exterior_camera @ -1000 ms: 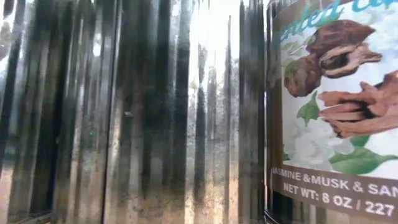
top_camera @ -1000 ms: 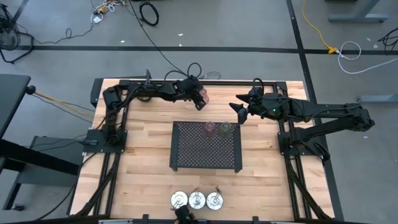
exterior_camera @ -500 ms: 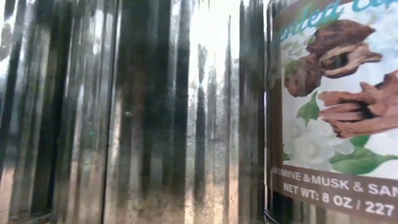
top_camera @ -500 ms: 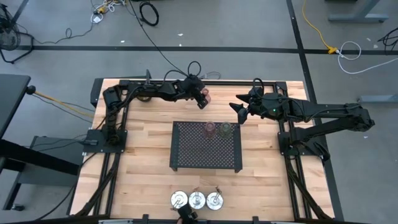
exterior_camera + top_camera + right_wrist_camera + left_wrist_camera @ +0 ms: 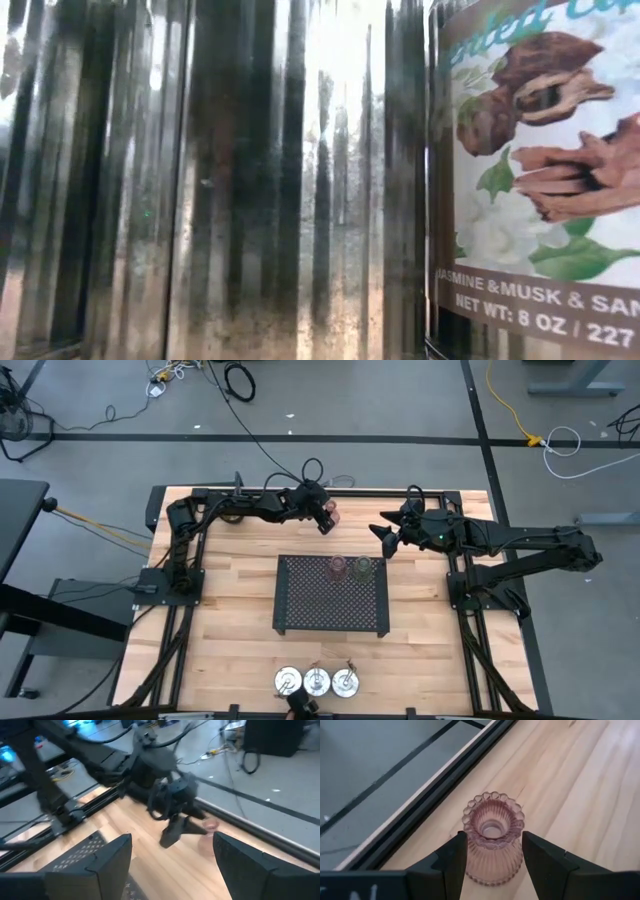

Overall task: Pick & Place candle stick holders
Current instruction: Put the pink glass candle holder on the shelf

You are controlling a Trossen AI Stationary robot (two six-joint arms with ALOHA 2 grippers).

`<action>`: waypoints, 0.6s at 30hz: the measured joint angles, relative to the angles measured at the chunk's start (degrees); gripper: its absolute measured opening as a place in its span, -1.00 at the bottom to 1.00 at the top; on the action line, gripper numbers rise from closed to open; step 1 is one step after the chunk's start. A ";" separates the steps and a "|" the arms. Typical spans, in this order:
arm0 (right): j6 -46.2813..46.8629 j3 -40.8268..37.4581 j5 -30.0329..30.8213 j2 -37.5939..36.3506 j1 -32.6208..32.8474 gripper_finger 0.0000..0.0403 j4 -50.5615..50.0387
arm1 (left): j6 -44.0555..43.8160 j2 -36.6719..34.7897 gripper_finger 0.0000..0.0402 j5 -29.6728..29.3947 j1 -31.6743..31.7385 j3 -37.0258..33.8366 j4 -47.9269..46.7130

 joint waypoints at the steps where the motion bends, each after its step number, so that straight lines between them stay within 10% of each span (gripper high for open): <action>1: 0.02 0.00 1.18 0.00 -0.57 0.39 0.00 | -0.23 0.00 -0.04 -0.02 -0.08 0.00 -0.08; 5: 0.00 0.00 0.84 0.12 -5.75 0.39 -0.64 | -0.29 -0.73 -0.04 -0.02 -0.46 0.17 -1.09; 18: -4.61 0.02 -27.01 15.88 -28.40 0.39 1.62 | -2.40 -9.22 -0.04 1.10 -0.36 0.50 -8.04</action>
